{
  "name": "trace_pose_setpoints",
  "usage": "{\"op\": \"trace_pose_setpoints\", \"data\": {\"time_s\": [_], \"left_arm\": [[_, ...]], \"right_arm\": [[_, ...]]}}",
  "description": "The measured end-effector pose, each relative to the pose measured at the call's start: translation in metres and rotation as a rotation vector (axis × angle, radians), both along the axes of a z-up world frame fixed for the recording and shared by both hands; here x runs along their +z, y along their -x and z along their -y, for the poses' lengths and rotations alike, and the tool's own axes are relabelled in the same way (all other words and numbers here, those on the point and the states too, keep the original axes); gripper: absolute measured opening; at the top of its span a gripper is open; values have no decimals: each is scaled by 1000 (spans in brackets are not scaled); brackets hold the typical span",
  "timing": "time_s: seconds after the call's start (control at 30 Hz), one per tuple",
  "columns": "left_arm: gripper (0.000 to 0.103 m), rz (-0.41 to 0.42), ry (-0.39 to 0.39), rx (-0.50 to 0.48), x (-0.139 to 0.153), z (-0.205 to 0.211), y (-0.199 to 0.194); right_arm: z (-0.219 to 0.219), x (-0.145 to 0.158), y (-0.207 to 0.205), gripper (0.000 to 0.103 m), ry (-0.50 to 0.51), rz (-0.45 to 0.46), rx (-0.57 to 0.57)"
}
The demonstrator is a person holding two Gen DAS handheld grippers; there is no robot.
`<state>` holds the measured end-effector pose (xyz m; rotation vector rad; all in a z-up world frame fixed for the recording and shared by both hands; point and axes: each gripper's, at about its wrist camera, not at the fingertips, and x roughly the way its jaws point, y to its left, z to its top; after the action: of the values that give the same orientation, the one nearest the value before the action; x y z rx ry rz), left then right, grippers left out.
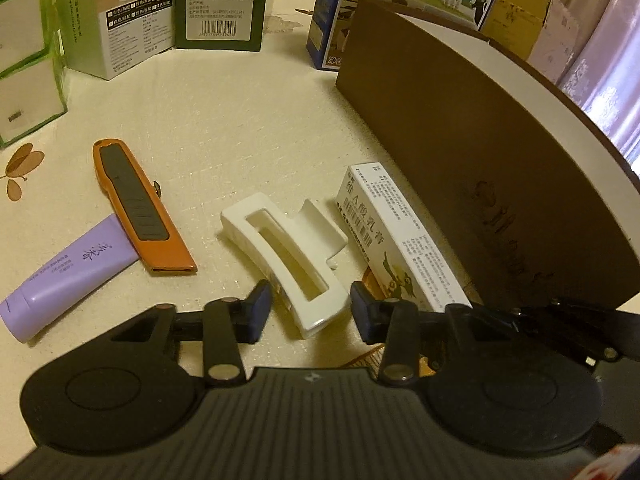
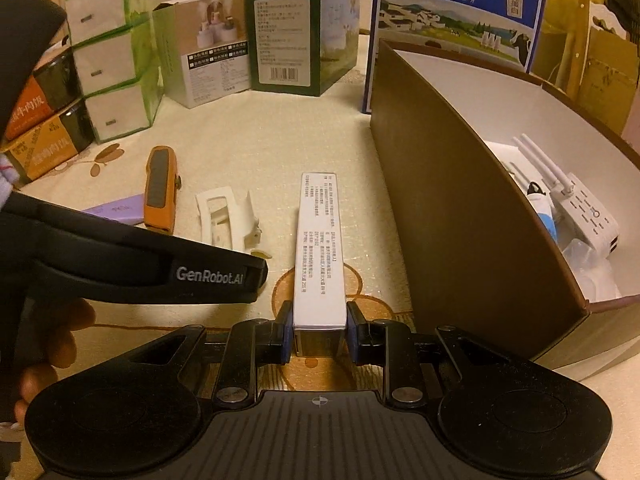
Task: Organize rigid objects
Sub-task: 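Lift the white printed box with right tool, then grasp the white plastic holder with left tool while right tool holds the white box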
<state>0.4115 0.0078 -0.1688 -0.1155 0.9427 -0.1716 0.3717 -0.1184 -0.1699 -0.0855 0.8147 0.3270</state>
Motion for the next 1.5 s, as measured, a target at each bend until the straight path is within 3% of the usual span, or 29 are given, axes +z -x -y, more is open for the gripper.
{"op": "trace_pose_setpoints", "data": {"time_s": [0.27, 0.53, 0.87, 1.13, 1.23, 1.3, 1.5], "left_arm": [[26, -2, -53, 2, 5, -9, 22], [26, -13, -104, 22, 9, -29, 84], [26, -48, -115, 82, 13, -52, 171], [27, -40, -119, 102, 23, -55, 196], [41, -23, -124, 99, 29, -54, 194], [43, -19, -127, 90, 30, -52, 190], [44, -41, -132, 93, 24, -48, 174]], "right_arm": [[9, 5, 6, 22, -47, -39, -3], [18, 11, 35, 22, -61, -73, 22], [9, 16, 90, 22, -44, -105, 107], [10, 11, 111, 23, -45, -184, 133], [12, 14, 108, 34, -55, -175, 133], [10, 17, 106, 57, -44, -155, 140], [0, 18, 95, 61, 0, -112, 179]]}}
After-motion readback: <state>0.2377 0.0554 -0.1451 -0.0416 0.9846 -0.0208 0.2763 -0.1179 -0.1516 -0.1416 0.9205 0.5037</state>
